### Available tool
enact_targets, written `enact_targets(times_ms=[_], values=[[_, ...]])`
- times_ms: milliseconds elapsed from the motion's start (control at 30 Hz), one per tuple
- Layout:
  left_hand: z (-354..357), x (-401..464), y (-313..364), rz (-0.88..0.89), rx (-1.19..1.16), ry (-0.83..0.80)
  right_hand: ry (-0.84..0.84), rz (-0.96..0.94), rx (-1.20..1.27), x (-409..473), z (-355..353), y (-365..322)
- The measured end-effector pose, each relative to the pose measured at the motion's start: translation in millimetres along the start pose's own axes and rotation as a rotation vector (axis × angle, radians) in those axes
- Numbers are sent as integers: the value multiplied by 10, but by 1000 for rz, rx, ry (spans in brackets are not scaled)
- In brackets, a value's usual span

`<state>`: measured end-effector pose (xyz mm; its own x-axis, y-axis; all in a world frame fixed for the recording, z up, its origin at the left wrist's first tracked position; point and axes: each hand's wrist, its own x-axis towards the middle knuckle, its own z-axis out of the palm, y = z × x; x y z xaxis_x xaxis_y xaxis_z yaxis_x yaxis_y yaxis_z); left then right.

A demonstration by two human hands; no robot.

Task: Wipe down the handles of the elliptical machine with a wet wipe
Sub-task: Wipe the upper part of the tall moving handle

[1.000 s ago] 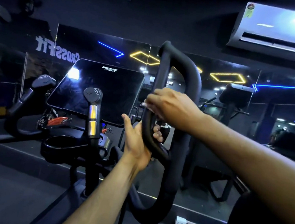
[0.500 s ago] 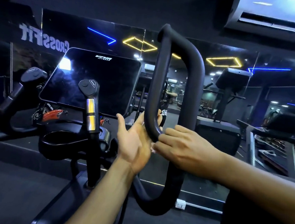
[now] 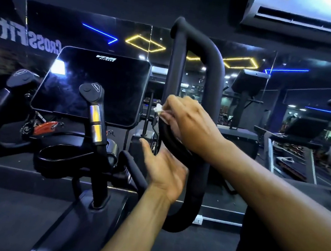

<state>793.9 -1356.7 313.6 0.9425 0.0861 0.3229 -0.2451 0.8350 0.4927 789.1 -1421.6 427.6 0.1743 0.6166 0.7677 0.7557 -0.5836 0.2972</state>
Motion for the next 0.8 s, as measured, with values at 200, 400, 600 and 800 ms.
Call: enact_targets(times_ms=[200,400,600,800], values=[[-146,6,68,-14,-33,-26,-418,-191,89,-327,-260,139],[-223,26,37,-43,-11,-62,-499,-306,-54,-541,-503,206],[-140,-3,-1,-80,-42,-108,-236,-161,10,-303,-233,186],[-120,27,63,-73,-73,-160,6,17,52,-177,-51,65]])
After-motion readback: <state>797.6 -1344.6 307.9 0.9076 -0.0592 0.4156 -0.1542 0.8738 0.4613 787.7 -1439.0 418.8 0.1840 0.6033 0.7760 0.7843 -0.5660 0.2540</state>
